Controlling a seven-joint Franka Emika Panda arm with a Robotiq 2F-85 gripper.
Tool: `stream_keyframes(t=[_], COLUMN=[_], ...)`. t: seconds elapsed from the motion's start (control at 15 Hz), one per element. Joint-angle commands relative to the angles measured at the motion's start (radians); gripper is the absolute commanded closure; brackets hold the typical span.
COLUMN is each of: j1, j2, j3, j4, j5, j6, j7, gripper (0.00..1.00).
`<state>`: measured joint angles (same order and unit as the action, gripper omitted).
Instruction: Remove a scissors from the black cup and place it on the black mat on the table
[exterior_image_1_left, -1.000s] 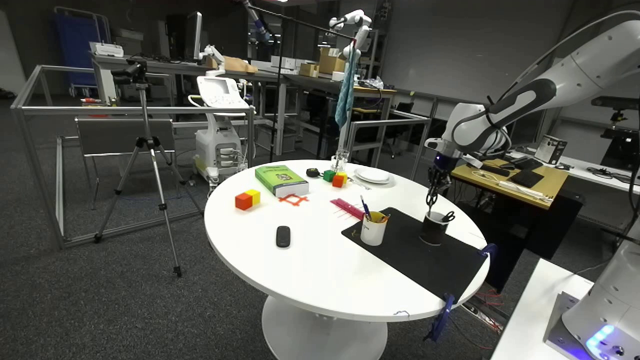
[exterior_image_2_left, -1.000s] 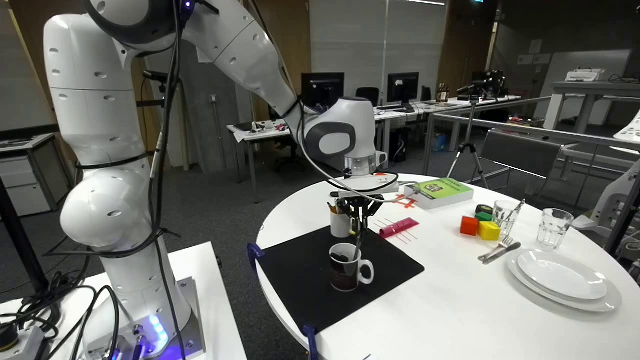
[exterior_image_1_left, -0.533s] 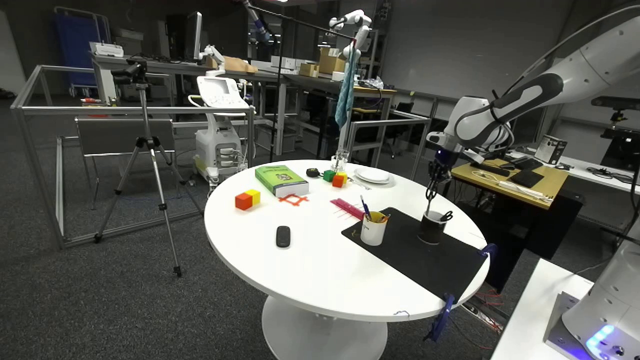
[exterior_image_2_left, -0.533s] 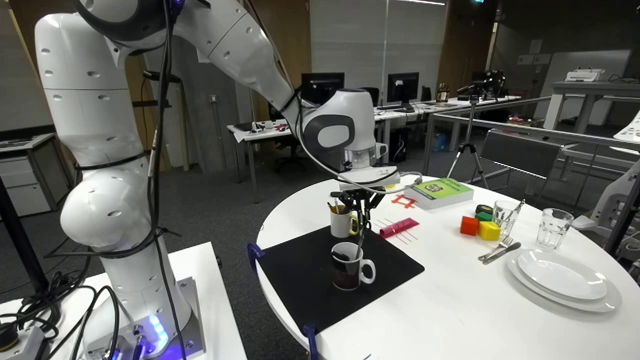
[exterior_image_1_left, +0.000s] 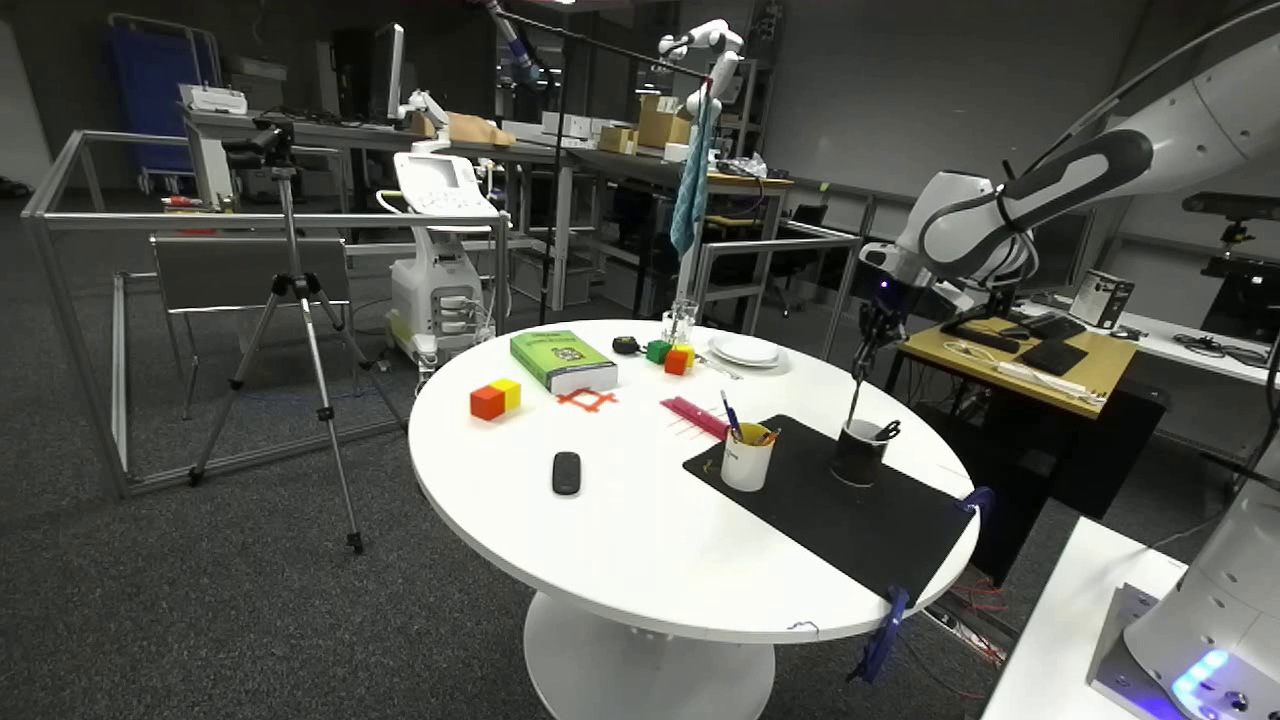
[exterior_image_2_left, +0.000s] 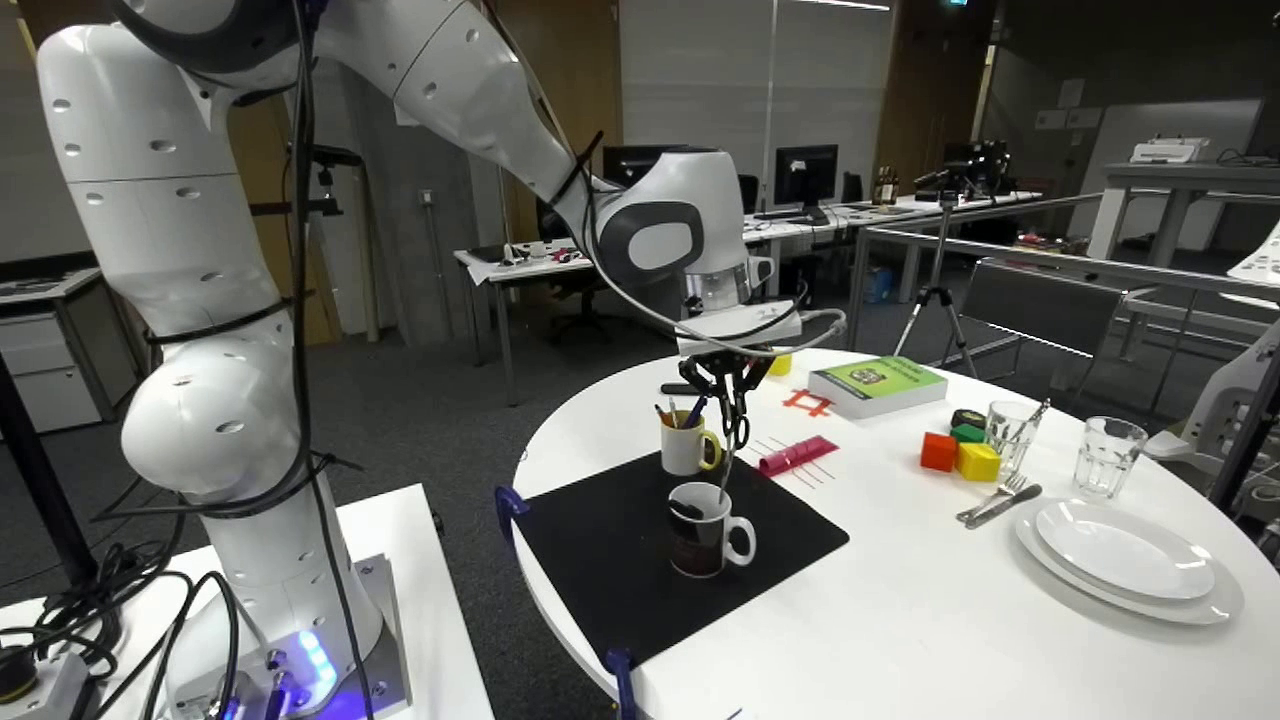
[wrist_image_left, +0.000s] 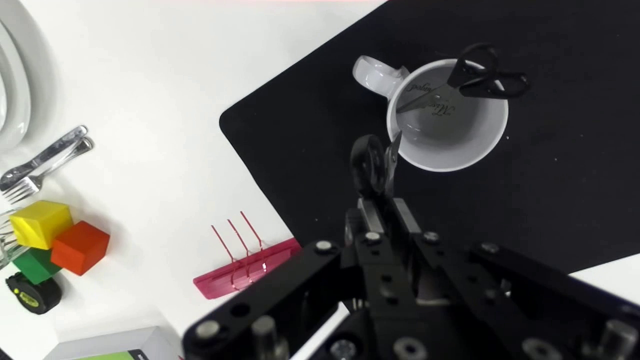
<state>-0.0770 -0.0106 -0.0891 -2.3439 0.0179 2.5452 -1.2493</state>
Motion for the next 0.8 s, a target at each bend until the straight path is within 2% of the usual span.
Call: stream_keyframes(t=[0.0, 0.73], j1=[0.002, 0.044], j2=[-0.071, -0.149], j3=[0.002, -0.005], j4=[-0.024, -0.01], j5=[-0.008, 0.037], j6=[-0.003, -0.051], j7=[-0.008, -0.004], gripper=[0.98, 0.98])
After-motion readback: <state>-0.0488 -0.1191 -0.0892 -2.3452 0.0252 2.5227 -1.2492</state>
